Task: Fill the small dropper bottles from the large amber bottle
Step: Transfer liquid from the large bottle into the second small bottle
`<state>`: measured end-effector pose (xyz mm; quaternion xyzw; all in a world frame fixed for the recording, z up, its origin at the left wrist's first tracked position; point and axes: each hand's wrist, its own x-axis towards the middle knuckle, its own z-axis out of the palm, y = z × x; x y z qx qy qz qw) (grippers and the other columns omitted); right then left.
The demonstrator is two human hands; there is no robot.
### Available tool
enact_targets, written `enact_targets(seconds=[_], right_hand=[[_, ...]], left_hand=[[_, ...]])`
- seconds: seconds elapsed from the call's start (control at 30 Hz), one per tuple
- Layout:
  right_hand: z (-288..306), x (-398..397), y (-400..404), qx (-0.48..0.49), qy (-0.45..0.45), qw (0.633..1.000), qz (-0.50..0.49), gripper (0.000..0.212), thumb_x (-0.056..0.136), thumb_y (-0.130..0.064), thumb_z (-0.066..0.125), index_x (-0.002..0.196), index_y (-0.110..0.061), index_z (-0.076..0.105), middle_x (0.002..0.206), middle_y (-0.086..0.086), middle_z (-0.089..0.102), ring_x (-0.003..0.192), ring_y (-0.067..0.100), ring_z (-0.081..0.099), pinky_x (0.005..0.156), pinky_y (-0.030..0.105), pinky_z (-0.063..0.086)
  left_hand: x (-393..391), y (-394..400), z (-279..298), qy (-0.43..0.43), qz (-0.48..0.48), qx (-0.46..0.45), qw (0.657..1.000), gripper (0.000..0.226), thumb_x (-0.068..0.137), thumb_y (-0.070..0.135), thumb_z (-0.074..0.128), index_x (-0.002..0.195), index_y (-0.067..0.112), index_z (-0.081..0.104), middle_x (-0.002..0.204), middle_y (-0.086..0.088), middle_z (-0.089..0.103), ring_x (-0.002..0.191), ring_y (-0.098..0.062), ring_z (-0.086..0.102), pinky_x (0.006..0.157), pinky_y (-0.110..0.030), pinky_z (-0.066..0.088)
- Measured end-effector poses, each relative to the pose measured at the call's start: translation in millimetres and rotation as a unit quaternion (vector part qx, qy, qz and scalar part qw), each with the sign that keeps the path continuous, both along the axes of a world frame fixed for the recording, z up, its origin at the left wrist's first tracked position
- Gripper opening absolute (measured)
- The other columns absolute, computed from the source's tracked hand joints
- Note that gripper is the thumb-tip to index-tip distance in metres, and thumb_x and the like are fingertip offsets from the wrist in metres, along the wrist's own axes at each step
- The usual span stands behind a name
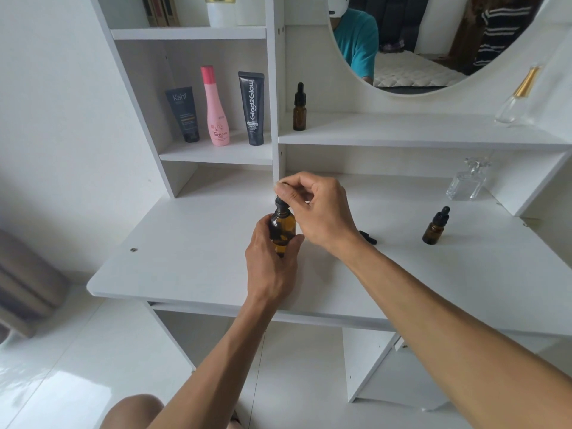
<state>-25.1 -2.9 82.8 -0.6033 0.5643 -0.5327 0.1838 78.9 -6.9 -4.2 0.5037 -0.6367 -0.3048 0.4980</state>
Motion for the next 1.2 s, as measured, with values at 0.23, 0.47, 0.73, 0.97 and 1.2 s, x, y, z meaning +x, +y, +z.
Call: enact_targets(seconds=[0.23, 0.47, 0.73, 0.97, 1.2], right_hand=[[18.9, -3.4, 1.0, -0.041, -0.020, 0.999, 0.015, 0.012, 0.092, -0.021, 0.071, 0.093, -0.010, 0.076, 0.080, -0.005, 0.074, 0.070, -0.006, 0.067, 0.073, 0.015, 0.057], [32.5, -6.6, -2.4, -0.056, -0.033, 0.998, -0.010, 0.015, 0.091, -0.027, 0.073, 0.093, -0.012, 0.076, 0.082, -0.005, 0.075, 0.077, 0.007, 0.071, 0.074, 0.035, 0.062], [50.9, -10.3, 2.1, -0.086, -0.067, 0.994, -0.003, 0.014, 0.091, -0.023, 0.072, 0.095, -0.011, 0.076, 0.081, -0.003, 0.075, 0.075, 0.011, 0.075, 0.068, 0.025, 0.061], [64.4, -21.5, 6.7, -0.118, -0.094, 0.988, -0.014, 0.010, 0.093, -0.024, 0.071, 0.091, -0.015, 0.074, 0.084, -0.001, 0.076, 0.078, 0.013, 0.076, 0.068, 0.028, 0.061], [55.5, -50.9, 11.2, -0.107, -0.087, 0.989, -0.058, 0.008, 0.092, -0.031, 0.071, 0.085, -0.027, 0.071, 0.083, -0.002, 0.076, 0.081, 0.016, 0.076, 0.071, 0.035, 0.062]], left_hand=[[-0.3, 1.3, -0.2, 0.013, 0.000, 0.002, 1.000, 0.046, 0.086, 0.029, 0.073, 0.127, 0.023, 0.051, 0.105, 0.008, 0.066, 0.089, -0.004, 0.063, 0.076, -0.023, 0.052], [-1.0, 1.8, 0.4, 0.014, 0.002, 0.007, 1.000, 0.045, 0.086, 0.029, 0.073, 0.125, 0.025, 0.051, 0.104, 0.009, 0.065, 0.091, -0.008, 0.064, 0.077, -0.023, 0.050], [-1.0, 2.2, 1.6, 0.008, 0.005, 0.012, 1.000, 0.047, 0.086, 0.030, 0.073, 0.127, 0.024, 0.051, 0.104, 0.008, 0.065, 0.092, -0.011, 0.063, 0.079, -0.024, 0.049], [-0.7, 1.2, 0.9, 0.006, 0.007, 0.018, 1.000, 0.047, 0.086, 0.031, 0.073, 0.127, 0.025, 0.051, 0.102, 0.010, 0.065, 0.092, -0.010, 0.063, 0.078, -0.022, 0.049], [-0.6, 2.0, 1.3, 0.006, 0.007, 0.017, 1.000, 0.046, 0.087, 0.029, 0.073, 0.127, 0.025, 0.051, 0.099, 0.017, 0.062, 0.092, -0.004, 0.061, 0.077, -0.016, 0.047]])
